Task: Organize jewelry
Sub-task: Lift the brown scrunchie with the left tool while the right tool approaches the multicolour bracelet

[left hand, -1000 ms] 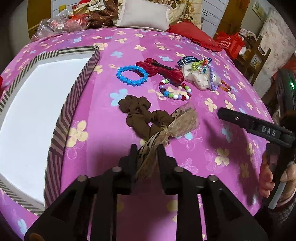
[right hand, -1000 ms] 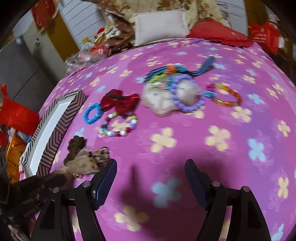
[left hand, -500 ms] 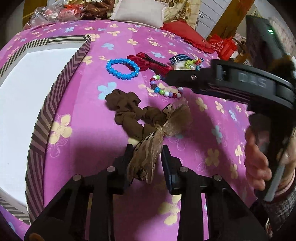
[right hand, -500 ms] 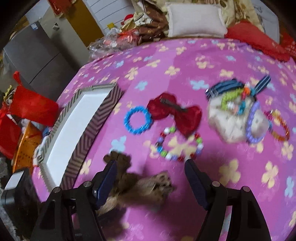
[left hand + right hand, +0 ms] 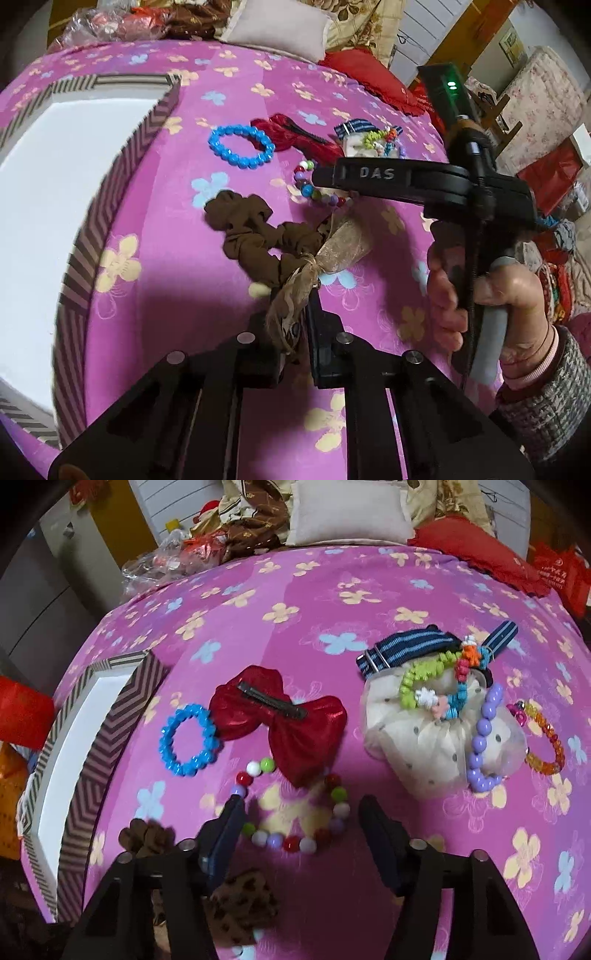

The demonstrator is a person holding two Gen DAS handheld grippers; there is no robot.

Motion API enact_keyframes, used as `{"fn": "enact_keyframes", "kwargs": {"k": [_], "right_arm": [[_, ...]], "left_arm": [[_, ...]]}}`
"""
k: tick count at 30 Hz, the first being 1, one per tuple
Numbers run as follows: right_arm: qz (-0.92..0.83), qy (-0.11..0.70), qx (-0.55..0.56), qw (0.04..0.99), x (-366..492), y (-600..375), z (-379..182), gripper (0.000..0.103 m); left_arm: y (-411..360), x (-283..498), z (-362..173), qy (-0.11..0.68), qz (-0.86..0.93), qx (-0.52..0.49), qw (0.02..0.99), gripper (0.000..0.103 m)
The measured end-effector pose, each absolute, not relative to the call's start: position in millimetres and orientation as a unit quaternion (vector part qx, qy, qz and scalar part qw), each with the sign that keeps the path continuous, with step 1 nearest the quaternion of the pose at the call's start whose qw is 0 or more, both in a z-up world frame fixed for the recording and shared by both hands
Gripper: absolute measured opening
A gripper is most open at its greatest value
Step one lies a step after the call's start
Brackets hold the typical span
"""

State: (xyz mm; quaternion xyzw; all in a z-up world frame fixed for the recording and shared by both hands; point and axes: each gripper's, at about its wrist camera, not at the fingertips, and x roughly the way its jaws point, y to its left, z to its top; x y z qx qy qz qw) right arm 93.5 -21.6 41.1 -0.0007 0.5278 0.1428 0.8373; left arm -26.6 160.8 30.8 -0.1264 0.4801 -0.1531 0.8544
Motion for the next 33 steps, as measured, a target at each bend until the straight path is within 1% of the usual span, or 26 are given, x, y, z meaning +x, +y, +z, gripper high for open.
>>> {"fn": "enact_keyframes", "kwargs": {"k": [2,4,5,6,11,16,22,26,27,28,29,30,31,33], "right_arm": [[0.132,0.522,-0.018,0.843,93.2,-19.2,41.3,0.044],[0.12,0.514,-0.045,0.848,91.8,-17.5,41.2,0.018],[0.116,0.513,-0.053,0.849,91.0,-18.6,41.4,0.011],[0.119,0.516,-0.042,0.847,90.9,-22.8,42.3,0.008],[0.122,0.51,0.001,0.851,77.1,-41.8,61.2,0.008],[0.136,0.504,0.001,0.853,64.9,-42.8,75.3,0.008],[0.131,0.504,0.008,0.854,58.1,-48.0,76.5,0.008],[0.122,0.525,0.016,0.842,61.3,-52.6,65.7,0.008],[0.122,0.532,0.019,0.838,62.6,-52.7,62.2,0.012],[0.118,0.535,0.021,0.836,63.4,-52.8,59.1,0.023],[0.115,0.533,0.023,0.838,63.3,-53.0,57.5,0.03],[0.113,0.528,0.024,0.841,62.1,-53.2,57.0,0.043],[0.112,0.522,0.024,0.845,61.1,-53.1,57.2,0.047],[0.111,0.516,0.016,0.849,58.7,-51.0,56.7,0.048]], "left_arm": [[161.7,-28.4,34.3,0.474,-0.153,-0.124,0.858,0.008],[162.3,-31.5,40.4,0.464,-0.153,-0.119,0.864,0.008],[163.2,-32.9,43.0,0.459,-0.152,-0.117,0.867,0.008],[163.4,-33.5,45.4,0.455,-0.151,-0.116,0.87,0.008],[167.6,-36.6,56.3,0.437,-0.141,-0.113,0.881,0.007],[183.8,-44.8,75.9,0.41,-0.136,-0.132,0.892,0.006],[212.7,-64.9,110.2,0.353,-0.118,-0.144,0.917,0.005],[224.0,-64.5,111.5,0.352,-0.121,-0.145,0.917,0.005],[222.9,-63.4,108.6,0.359,-0.124,-0.141,0.914,0.005],[220.3,-62.4,104.8,0.366,-0.127,-0.136,0.912,0.005],[217.3,-62.0,101.6,0.373,-0.129,-0.129,0.91,0.006],[211.9,-60.7,96.5,0.382,-0.134,-0.116,0.907,0.006],[207.7,-60.6,92.5,0.389,-0.135,-0.106,0.905,0.006],[196.5,-59.0,80.8,0.406,-0.134,-0.084,0.9,0.009]]}}
